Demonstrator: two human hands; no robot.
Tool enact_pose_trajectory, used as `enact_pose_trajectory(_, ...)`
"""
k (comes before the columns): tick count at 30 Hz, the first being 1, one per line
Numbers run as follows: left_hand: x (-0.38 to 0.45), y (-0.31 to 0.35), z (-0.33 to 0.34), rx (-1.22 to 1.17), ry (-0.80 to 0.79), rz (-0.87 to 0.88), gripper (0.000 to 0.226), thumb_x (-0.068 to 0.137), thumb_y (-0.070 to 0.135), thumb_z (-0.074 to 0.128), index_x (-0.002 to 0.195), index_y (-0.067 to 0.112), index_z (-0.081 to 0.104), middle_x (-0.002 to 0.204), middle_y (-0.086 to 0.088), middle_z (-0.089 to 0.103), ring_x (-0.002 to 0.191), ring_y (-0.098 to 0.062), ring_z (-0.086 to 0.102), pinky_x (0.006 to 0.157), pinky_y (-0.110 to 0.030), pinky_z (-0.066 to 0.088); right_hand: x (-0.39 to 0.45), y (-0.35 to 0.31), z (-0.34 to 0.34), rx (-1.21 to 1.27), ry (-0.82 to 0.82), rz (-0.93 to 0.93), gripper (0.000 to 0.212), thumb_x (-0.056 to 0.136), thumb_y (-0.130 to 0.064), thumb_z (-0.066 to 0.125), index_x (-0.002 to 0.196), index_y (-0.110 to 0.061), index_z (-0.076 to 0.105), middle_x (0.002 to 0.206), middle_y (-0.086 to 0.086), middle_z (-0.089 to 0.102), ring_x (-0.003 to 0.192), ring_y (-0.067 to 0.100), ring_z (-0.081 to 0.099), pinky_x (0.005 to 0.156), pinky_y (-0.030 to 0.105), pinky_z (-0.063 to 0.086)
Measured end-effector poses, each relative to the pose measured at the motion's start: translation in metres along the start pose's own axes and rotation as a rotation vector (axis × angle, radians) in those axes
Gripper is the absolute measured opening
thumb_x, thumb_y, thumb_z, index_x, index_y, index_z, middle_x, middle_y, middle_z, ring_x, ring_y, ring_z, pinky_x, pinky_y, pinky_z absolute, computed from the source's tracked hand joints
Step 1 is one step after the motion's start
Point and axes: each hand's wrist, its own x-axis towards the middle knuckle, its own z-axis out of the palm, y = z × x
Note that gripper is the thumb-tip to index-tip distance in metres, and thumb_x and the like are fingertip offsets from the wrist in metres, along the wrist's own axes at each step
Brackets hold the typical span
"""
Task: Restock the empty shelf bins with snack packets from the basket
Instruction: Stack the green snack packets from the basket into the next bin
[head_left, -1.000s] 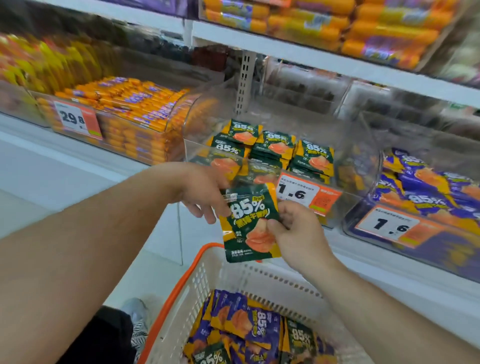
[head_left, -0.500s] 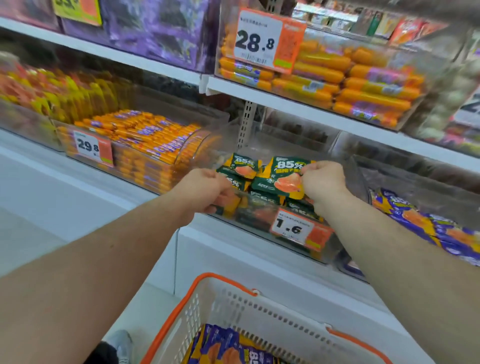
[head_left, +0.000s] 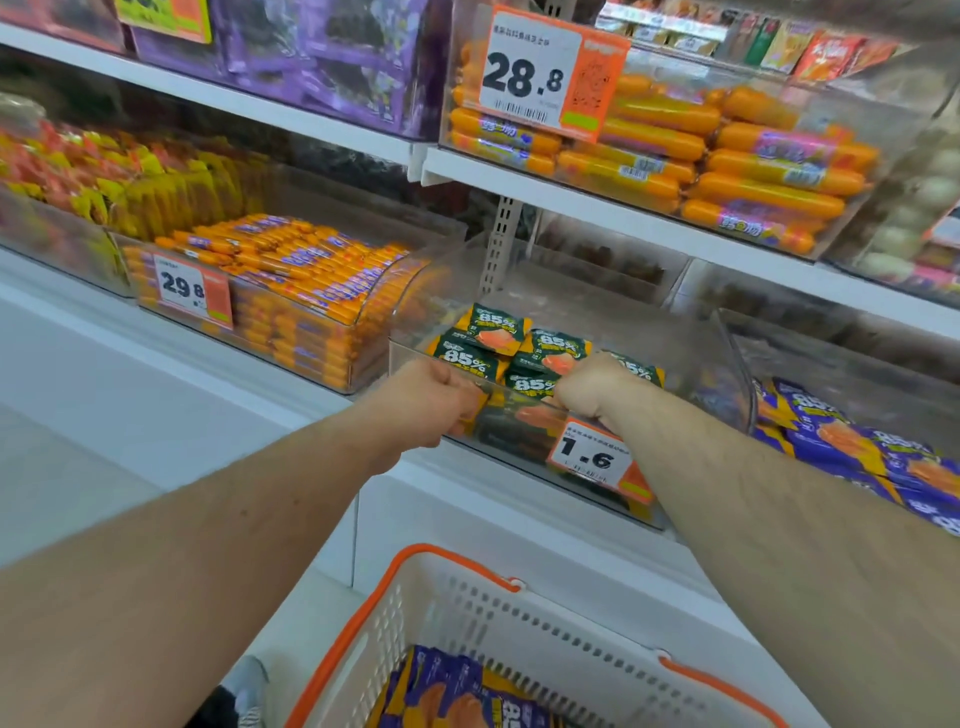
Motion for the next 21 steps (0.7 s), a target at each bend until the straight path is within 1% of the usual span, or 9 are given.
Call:
enact_pose_trajectory(3,-0.001,-0.001,0.005,0.034,-0.031,0.006,0.004,0.090,0.010,0.059,0.089,0.012,0.063,0.085,0.000,0.063,0.071,-0.015,0.059,0.063,-0.026,0.042,0.002,-0.005,0.005,-0.303,-0.001,0.015,0.025,0.093,-0.009,0.051,0.069,-0.015,0.049,0.068,0.000,0.044,0.056,0.012,0.040,0.044,0.023,0.038)
enact_pose_trajectory(7,-0.002,-0.009,0.012,0.166,-0.140,-0.001,0.007,0.090,0.013,0.059,0.090,0.008,0.065,0.093,0.003,0.058,0.077,-0.015,0.062,0.065,-0.028,0.044,0.004,-0.006,0.005,-0.395,0.131,0.001,0.021,0.090,-0.013,0.052,0.069,-0.009,0.052,0.072,0.005,0.049,0.057,0.017,0.044,0.047,0.022,0.032)
enact_pose_trajectory(9,-0.004,-0.017,0.017,0.247,-0.201,-0.007,0.010,0.090,0.015,0.060,0.094,0.009,0.066,0.095,-0.003,0.063,0.081,-0.015,0.064,0.065,-0.028,0.045,-0.002,-0.003,0.007,-0.229,0.481,-0.225,0.007,0.085,-0.010,0.056,0.083,-0.007,0.062,0.096,0.010,0.056,0.075,0.022,0.054,0.060,0.025,0.041)
enact_pose_trajectory(11,-0.005,-0.023,0.023,0.345,-0.280,-0.019,0.012,0.089,0.016,0.060,0.095,0.008,0.067,0.100,-0.010,0.068,0.085,-0.019,0.067,0.064,-0.028,0.045,-0.027,0.002,0.020,-0.030,0.830,-0.715,0.012,0.079,-0.001,0.056,0.087,-0.003,0.064,0.103,0.015,0.052,0.082,0.029,0.053,0.067,0.032,0.042)
enact_pose_trajectory(13,-0.008,-0.034,0.030,0.475,-0.385,-0.051,0.014,0.087,0.016,0.060,0.094,0.009,0.069,0.100,-0.012,0.069,0.087,-0.023,0.068,0.065,-0.030,0.047,-0.058,0.018,0.050,0.013,0.887,-1.036,0.011,0.074,0.004,0.057,0.083,0.002,0.063,0.091,0.020,0.051,0.074,0.032,0.051,0.063,0.035,0.040)
enact_pose_trajectory(14,-0.011,-0.040,0.035,0.545,-0.445,-0.060,0.014,0.086,0.017,0.059,0.092,0.009,0.068,0.099,-0.011,0.069,0.085,-0.025,0.067,0.066,-0.032,0.047,-0.069,0.033,0.070,0.033,0.851,-1.068,0.010,0.074,0.005,0.057,0.082,0.003,0.063,0.088,0.020,0.051,0.074,0.032,0.050,0.063,0.035,0.040)
enact_pose_trajectory(16,-0.016,-0.052,0.043,0.690,-0.554,-0.065,0.018,0.087,0.021,0.058,0.097,0.009,0.067,0.100,-0.011,0.068,0.080,-0.025,0.063,0.072,-0.038,0.050,-0.077,0.079,0.117,0.127,0.758,-0.911,0.011,0.076,0.001,0.056,0.084,0.002,0.064,0.088,0.017,0.053,0.079,0.026,0.050,0.068,0.032,0.040)
enact_pose_trajectory(18,-0.020,-0.065,0.052,0.830,-0.637,-0.075,0.022,0.092,0.025,0.056,0.105,0.012,0.067,0.103,-0.010,0.067,0.090,-0.028,0.065,0.084,-0.044,0.054,-0.086,0.128,0.164,0.217,0.603,-0.587,0.011,0.079,-0.003,0.055,0.085,-0.004,0.064,0.089,0.008,0.055,0.079,0.020,0.051,0.068,0.032,0.044)
enact_pose_trajectory(21,-0.022,-0.078,0.062,0.938,-0.710,-0.069,0.029,0.095,0.028,0.053,0.110,0.007,0.066,0.108,-0.013,0.068,0.089,-0.028,0.063,0.080,-0.039,0.053,-0.096,0.184,0.221,0.172,0.191,-0.070,0.009,0.087,-0.011,0.054,0.082,-0.013,0.060,0.082,0.001,0.057,0.074,0.020,0.053,0.064,0.034,0.045)
